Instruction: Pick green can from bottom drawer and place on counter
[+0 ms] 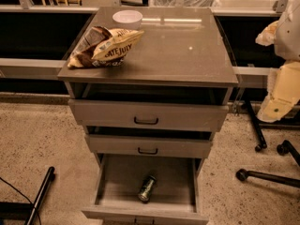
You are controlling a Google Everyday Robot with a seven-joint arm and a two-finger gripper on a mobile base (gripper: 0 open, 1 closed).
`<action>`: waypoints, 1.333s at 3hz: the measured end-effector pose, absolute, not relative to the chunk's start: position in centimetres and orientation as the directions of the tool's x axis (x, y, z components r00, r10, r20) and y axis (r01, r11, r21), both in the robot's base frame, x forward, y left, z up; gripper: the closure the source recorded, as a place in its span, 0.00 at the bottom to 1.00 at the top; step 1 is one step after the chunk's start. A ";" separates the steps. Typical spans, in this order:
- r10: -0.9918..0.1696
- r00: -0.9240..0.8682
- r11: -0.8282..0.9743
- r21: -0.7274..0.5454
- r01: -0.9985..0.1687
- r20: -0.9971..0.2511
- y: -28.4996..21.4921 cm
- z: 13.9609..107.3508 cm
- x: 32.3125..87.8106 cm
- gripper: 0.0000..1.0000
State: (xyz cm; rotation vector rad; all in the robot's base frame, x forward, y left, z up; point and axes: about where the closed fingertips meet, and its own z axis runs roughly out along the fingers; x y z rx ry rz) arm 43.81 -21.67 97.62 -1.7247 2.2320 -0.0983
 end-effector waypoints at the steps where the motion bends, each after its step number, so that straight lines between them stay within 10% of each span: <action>1: -0.953 -0.221 0.270 -0.245 -0.931 -0.207 -21.7 97.6 43.8 0.00; 4: -0.963 -0.133 0.164 -0.119 -0.979 -0.236 -17.5 81.6 43.4 0.00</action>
Offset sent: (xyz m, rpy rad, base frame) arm 0.0163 0.0493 -0.2175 0.0603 0.1907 0.1683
